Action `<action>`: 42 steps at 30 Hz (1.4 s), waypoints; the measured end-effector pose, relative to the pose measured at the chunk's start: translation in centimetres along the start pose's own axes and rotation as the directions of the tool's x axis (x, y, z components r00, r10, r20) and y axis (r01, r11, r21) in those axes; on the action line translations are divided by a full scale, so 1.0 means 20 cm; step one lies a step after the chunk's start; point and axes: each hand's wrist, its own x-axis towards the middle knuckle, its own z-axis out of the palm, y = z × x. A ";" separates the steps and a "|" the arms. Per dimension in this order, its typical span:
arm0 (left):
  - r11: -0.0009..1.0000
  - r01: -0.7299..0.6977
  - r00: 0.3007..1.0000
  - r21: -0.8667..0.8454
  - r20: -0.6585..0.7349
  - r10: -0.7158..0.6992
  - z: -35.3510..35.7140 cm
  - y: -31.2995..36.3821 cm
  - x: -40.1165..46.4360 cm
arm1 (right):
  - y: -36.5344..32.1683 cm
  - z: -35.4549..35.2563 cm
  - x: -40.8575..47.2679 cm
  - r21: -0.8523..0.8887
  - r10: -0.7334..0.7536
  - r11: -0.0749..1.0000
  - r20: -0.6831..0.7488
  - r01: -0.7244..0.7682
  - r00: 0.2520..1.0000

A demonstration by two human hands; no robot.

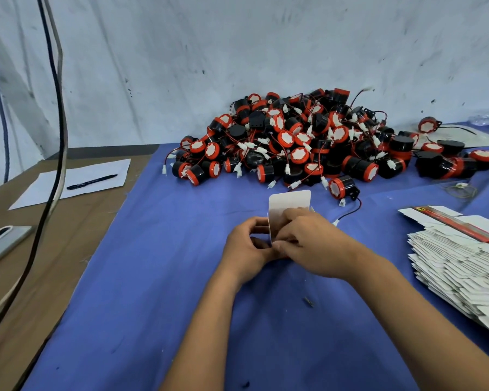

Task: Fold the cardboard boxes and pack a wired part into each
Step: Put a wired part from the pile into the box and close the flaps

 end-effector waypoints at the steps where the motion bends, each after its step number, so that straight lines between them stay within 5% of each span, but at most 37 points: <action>1: 1.000 0.006 1.000 0.000 -0.013 -0.006 0.00 0.00 0.00 | 0.01 -0.01 -0.02 0.061 -0.044 0.997 -0.167 0.055 0.985; 4: 1.000 0.010 0.999 0.011 -0.035 -0.010 -0.02 -0.01 0.01 | 0.10 0.02 -0.05 0.170 0.155 0.984 -0.720 -0.045 0.677; 6: 1.000 0.004 1.000 0.005 -0.008 -0.004 -0.02 -0.01 0.00 | 0.18 0.07 -0.06 0.522 0.523 0.831 -0.616 -0.192 0.589; 7: 1.000 0.003 1.000 -0.009 0.013 -0.003 -0.03 0.00 0.00 | 0.21 0.10 -0.06 0.700 0.659 0.674 -0.425 -0.236 0.620; 9: 0.995 0.034 0.996 -0.098 0.085 -0.026 -0.03 0.00 -0.02 | 0.25 0.17 -0.05 0.825 0.679 0.491 -0.159 -0.281 0.717; 12: 0.897 0.190 0.974 -0.399 0.194 -0.120 -0.04 0.03 -0.03 | 0.28 0.21 -0.03 0.825 0.582 0.523 -0.162 -0.215 0.797; 14: 0.847 0.217 0.975 -0.485 0.142 -0.169 -0.02 0.03 -0.02 | 0.28 0.21 -0.04 0.829 0.512 0.542 -0.194 -0.140 0.837; 19: 0.973 0.040 0.990 -0.228 -0.122 -0.069 0.10 0.00 -0.01 | 0.25 0.22 -0.07 0.769 0.314 0.640 -0.266 0.004 0.911; 23: 0.981 -0.005 0.969 -0.195 -0.242 -0.043 0.13 0.00 -0.02 | 0.24 0.18 -0.09 0.816 0.281 0.575 -0.134 -0.055 0.950; 25: 0.969 0.041 0.976 -0.245 -0.198 -0.092 0.11 0.00 -0.02 | 0.25 0.18 -0.10 0.816 0.272 0.575 -0.120 -0.061 0.955; 30: 0.915 0.112 0.993 -0.387 0.000 -0.121 0.01 0.01 -0.04 | 0.25 0.21 -0.10 0.557 0.203 0.831 -0.307 0.003 0.930; 35: 0.996 -0.084 0.996 0.009 0.000 0.084 0.01 -0.02 -0.06 | 0.27 0.22 -0.09 0.399 0.072 0.912 -0.388 0.097 0.919; 42: 0.993 -0.109 0.993 0.054 0.053 0.106 -0.01 -0.04 -0.03 | 0.30 0.24 -0.10 0.333 0.039 0.938 -0.376 0.095 0.926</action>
